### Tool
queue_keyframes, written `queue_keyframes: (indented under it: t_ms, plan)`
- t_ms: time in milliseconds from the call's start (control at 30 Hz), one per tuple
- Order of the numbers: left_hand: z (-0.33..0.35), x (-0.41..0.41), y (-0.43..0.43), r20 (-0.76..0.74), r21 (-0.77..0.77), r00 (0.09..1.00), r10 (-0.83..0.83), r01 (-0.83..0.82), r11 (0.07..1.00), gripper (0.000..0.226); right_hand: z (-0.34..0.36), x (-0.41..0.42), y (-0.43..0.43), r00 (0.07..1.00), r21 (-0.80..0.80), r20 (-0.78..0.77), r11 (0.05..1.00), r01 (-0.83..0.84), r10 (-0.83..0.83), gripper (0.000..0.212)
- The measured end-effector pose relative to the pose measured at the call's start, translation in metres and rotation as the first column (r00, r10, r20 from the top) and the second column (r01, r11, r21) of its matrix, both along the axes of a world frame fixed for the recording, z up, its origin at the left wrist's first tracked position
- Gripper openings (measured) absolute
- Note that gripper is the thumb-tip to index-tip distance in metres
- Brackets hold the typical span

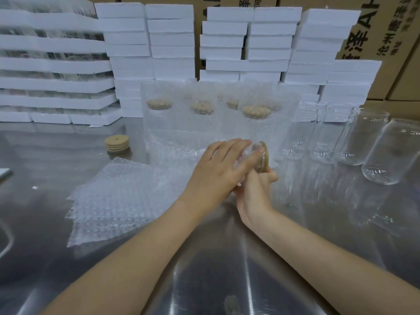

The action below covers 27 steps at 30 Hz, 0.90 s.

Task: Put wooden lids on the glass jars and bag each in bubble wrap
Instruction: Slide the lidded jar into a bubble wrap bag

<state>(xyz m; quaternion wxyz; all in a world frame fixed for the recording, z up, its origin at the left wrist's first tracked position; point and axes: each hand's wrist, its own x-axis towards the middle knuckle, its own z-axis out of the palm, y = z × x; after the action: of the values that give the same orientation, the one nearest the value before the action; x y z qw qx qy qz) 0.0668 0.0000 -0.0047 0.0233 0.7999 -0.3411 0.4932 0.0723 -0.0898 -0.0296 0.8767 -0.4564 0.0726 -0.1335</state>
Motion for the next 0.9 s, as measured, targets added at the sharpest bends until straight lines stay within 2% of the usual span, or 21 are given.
queue_keyframes:
  t_ms: [100, 167, 233, 400, 533, 700, 900]
  plan:
    - [0.003, 0.001, 0.005, -0.134, -0.006, 0.991, -0.015, 0.015, 1.000, 0.085, 0.009, 0.006, -0.009, 0.989, -0.114, 0.022, 0.983, 0.146, -0.145, 0.067]
    - [0.007, 0.003, 0.014, -0.183, 0.003, 0.980, 0.076, -0.076, 0.997, 0.103, 0.018, 0.008, -0.018, 0.976, -0.126, 0.101, 0.971, 0.204, -0.192, 0.065]
    - [0.009, 0.005, 0.021, -0.225, 0.003, 0.960, 0.169, -0.173, 0.985, 0.111, 0.019, 0.008, -0.026, 0.964, -0.133, 0.165, 0.963, 0.233, -0.210, 0.066]
    - [0.004, 0.008, 0.026, -0.166, -0.031, 0.959, 0.230, -0.238, 0.971, 0.099, 0.014, 0.003, -0.023, 0.967, -0.315, 0.210, 0.927, 0.205, -0.143, 0.065]
    - [0.005, 0.007, 0.022, -0.085, -0.077, 0.971, 0.225, -0.231, 0.970, 0.099, 0.011, 0.003, -0.023, 0.974, -0.261, 0.222, 0.959, 0.106, -0.048, 0.056]
    - [0.005, 0.005, 0.023, -0.105, -0.094, 0.966, 0.236, -0.246, 0.965, 0.103, 0.004, -0.002, -0.017, 0.981, -0.237, 0.172, 0.970, -0.050, 0.092, 0.044]
    - [0.008, 0.007, 0.028, -0.083, -0.087, 0.968, 0.236, -0.243, 0.966, 0.094, 0.005, -0.004, -0.017, 0.968, -0.313, 0.201, 0.946, -0.082, 0.150, 0.023]
